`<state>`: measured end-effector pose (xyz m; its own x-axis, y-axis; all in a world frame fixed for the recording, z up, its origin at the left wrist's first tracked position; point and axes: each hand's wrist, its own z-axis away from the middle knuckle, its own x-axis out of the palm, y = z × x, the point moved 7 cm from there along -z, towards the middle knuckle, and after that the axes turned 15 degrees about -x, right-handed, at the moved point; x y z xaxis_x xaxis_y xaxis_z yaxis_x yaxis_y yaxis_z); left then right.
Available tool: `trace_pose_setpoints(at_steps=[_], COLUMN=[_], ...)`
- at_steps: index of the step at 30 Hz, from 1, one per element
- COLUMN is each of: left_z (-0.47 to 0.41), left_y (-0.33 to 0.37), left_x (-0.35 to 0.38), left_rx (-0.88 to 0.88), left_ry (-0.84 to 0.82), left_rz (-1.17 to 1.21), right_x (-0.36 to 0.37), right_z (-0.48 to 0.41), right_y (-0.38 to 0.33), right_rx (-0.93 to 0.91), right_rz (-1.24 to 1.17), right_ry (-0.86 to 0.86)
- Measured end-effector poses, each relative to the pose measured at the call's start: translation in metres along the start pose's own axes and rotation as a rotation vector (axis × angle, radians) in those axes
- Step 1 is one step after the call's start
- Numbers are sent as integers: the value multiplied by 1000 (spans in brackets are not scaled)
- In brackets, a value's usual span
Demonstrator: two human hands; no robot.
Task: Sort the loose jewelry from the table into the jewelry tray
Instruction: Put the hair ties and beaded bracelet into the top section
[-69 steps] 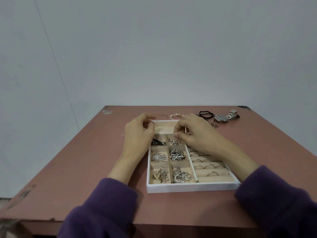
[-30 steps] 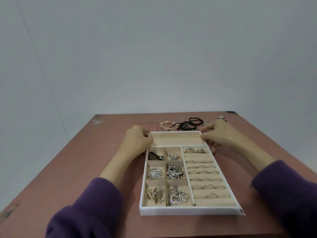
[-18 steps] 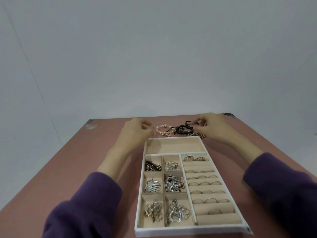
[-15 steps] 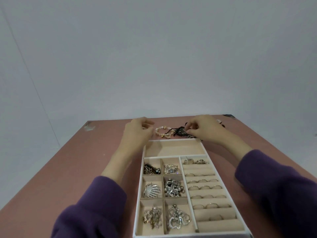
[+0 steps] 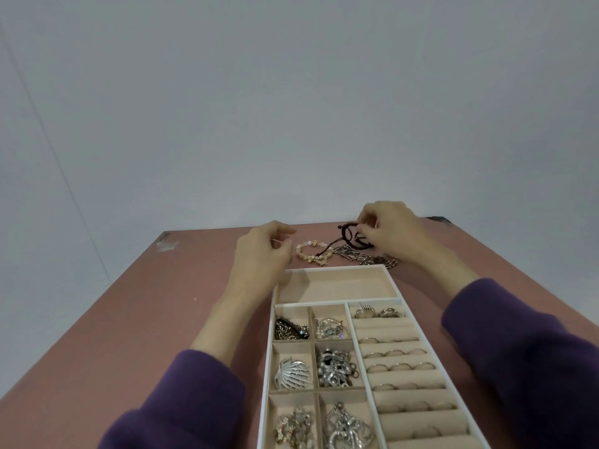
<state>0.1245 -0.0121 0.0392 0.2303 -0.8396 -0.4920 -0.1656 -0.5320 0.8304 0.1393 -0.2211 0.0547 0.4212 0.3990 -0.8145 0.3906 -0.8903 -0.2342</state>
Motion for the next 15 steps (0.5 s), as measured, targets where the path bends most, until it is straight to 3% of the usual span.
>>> trace_pose_setpoints(at_steps=[5,10,15], left_z=[6,13,10], left_y=[8,16,14], left_x=[0,4,0], left_rx=[9,-8,-34], left_ry=[-65,-243,-266], left_rz=[65,256,293], right_x=[-23,-23,-18], right_z=[0,5,12], right_y=[-11,-44,-62], right_rx=[16,16,43], right_rz=[-194,-513,-684], right_ry=[122,71,-6])
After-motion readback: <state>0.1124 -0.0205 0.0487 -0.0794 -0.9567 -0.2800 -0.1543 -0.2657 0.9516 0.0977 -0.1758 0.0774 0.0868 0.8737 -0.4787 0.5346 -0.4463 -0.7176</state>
